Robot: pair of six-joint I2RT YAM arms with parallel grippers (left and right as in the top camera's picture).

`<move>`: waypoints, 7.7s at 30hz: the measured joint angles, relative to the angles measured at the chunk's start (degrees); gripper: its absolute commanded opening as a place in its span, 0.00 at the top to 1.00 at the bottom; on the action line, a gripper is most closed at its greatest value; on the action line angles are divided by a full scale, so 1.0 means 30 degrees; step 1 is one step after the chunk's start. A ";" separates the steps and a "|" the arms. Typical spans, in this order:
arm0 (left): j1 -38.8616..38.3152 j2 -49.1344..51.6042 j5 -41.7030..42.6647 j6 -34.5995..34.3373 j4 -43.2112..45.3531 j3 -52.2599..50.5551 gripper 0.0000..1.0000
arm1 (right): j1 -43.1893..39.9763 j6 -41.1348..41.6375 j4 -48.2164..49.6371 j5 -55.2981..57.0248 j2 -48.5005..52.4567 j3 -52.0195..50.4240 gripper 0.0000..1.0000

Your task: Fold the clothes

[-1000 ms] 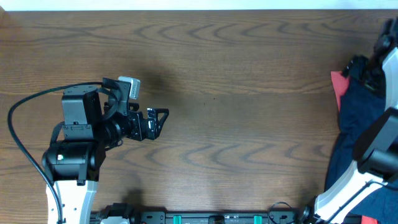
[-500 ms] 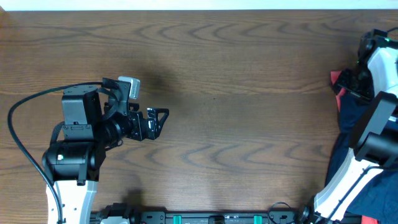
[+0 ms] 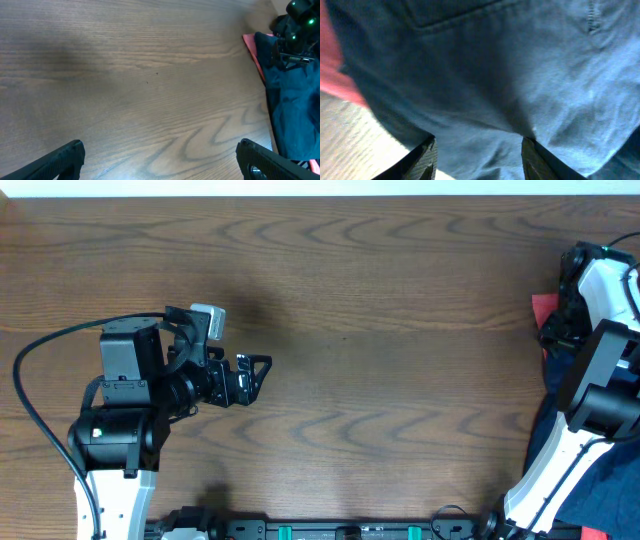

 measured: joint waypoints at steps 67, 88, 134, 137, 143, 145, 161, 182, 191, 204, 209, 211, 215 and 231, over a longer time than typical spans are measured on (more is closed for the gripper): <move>-0.0022 0.0168 -0.0882 -0.0590 -0.1166 0.0000 0.02 | 1.7107 -0.2616 0.6703 -0.8786 -0.3468 -0.0896 0.65; -0.1778 0.4925 -0.0510 -0.1253 -0.2295 0.0211 0.12 | 1.1562 0.0874 0.9595 -1.2699 0.0794 -0.0641 0.99; -0.0510 1.3726 -0.4138 0.0415 -0.0860 0.1180 0.35 | 1.1846 -0.5574 0.3665 -1.1344 -0.1807 -0.0692 0.43; -0.0510 1.4892 -0.4146 0.0583 -0.0823 0.1180 0.40 | 1.2728 -0.5486 0.3504 -1.0032 -0.1807 -0.0889 0.42; -0.0510 1.5934 -0.4160 0.0648 -0.0619 0.1180 0.46 | 1.3726 -0.5450 0.4692 -0.8502 -0.1807 -0.2302 0.73; -0.0510 1.5934 -0.4167 0.0648 -0.0561 0.1180 0.47 | 1.3806 -0.5406 0.5282 -0.8204 -0.1807 -0.3067 0.99; -0.0510 1.5934 -0.5020 0.0612 -0.0495 0.1180 0.54 | 1.1810 -0.7512 0.9260 -0.1698 -0.3402 -0.0291 0.88; -0.0510 1.5934 -0.0641 0.0510 0.4131 0.1180 0.86 | 0.8437 -0.7453 0.4255 -1.1227 -0.3956 -0.0233 0.59; -0.1428 1.6028 -0.0240 -0.0393 1.1118 0.1202 0.94 | 0.9537 -0.4998 0.4262 -1.2823 -0.3956 -0.1188 0.61; -0.2623 1.9074 -0.4342 -0.1275 1.1329 0.1829 0.94 | 0.9238 -0.4466 0.3883 -1.2968 -0.3956 -0.1202 0.62; -0.1013 1.8396 -0.6426 -0.1938 0.7337 0.2215 0.94 | 0.7949 -0.4437 0.5260 -1.2378 -0.3956 -0.1224 0.54; 0.0189 1.8127 -0.6994 -0.2113 0.5632 0.2266 0.94 | 0.7322 -0.4422 0.6003 -1.2131 -0.3956 -0.1231 0.43; 0.2157 1.7792 -0.7796 -0.2295 0.3220 0.2237 0.94 | 0.6601 -0.5690 0.6477 -1.1992 -0.3956 -0.1231 0.34; 0.3279 1.5103 -0.9595 -0.2200 0.0415 0.1508 0.94 | 0.8480 -0.5574 1.0251 -1.1227 -0.3657 -0.5974 0.63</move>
